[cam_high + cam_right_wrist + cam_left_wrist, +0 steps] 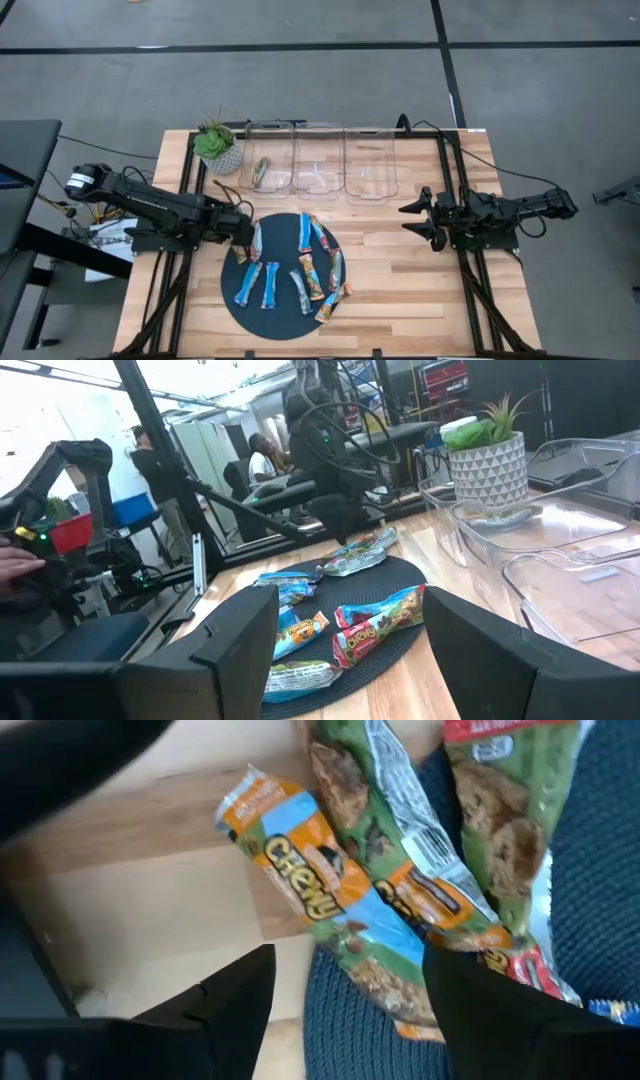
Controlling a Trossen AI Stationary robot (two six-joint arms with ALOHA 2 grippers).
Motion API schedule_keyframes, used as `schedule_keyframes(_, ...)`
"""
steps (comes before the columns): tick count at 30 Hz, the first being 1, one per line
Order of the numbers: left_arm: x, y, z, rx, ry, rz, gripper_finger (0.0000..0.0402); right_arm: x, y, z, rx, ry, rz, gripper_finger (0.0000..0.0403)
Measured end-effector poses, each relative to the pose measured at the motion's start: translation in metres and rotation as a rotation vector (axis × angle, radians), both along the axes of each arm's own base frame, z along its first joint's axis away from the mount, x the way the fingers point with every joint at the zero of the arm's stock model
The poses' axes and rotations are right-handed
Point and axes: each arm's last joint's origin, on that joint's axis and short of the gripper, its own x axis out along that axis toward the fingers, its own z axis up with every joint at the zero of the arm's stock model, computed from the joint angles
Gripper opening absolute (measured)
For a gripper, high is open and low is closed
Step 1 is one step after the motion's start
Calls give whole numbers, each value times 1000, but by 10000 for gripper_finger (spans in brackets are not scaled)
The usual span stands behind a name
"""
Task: Pick and place Granola Bars by type
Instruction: Put the orange granola bar into the left transparent bin
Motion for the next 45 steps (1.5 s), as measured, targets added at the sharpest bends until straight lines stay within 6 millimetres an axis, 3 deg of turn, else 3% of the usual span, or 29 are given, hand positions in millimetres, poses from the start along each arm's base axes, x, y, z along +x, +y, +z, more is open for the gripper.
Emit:
schedule_keyframes(13,0,9,-1,53,6,54,258,0,0,0,0,0,0,244)
schedule_keyframes(21,-4,8,-19,6,-17,48,258,0,0,0,0,-1,0,244)
schedule_keyframes(28,-5,8,-20,8,-18,50,256,0,0,0,0,-1,0,244)
schedule_keyframes(45,-5,9,-21,40,-22,-6,94,0,0,0,0,-1,0,244)
